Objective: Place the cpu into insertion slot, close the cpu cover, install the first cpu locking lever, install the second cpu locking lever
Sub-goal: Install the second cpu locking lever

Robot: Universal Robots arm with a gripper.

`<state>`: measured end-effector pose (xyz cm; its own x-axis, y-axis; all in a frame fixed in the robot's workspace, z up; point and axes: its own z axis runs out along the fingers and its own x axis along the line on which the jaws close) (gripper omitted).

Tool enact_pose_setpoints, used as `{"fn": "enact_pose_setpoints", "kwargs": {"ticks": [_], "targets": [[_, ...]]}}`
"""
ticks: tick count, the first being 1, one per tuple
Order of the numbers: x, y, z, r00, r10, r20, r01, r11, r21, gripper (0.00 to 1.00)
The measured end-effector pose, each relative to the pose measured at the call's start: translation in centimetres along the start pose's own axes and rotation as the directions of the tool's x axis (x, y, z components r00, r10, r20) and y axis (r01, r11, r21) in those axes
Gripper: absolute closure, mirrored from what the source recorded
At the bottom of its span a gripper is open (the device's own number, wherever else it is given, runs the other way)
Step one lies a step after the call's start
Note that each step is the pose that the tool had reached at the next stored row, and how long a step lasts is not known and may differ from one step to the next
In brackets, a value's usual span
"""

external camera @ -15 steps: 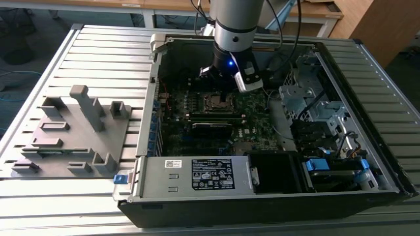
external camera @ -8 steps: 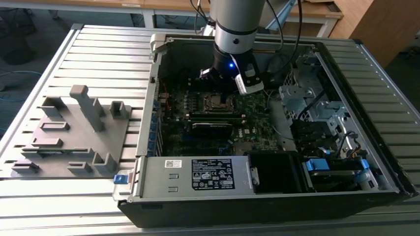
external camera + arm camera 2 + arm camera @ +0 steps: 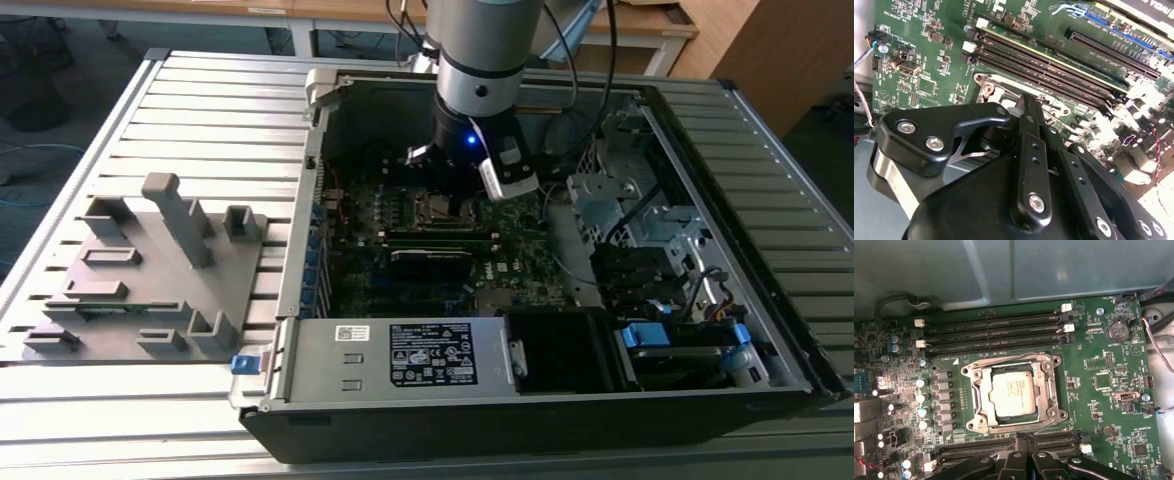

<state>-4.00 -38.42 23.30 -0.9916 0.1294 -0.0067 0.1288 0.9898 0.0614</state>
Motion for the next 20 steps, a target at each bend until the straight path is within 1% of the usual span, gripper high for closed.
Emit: {"fn": "enact_pose_setpoints", "kwargs": {"ticks": [5, 16, 20], "targets": [[0.27, -0.15, -0.01, 1.0, 0.0, 0.0017, 0.0, 1.0, -0.0002, 0.9], [1.41, -0.42, 0.0, 1.0, -0.001, 0.0089, 0.001, 1.0, -0.001, 0.9], [1.77, -0.48, 0.1, 0.9999, -0.001, 0.0106, 0.001, 1.0, -0.0013, 0.9]]}}
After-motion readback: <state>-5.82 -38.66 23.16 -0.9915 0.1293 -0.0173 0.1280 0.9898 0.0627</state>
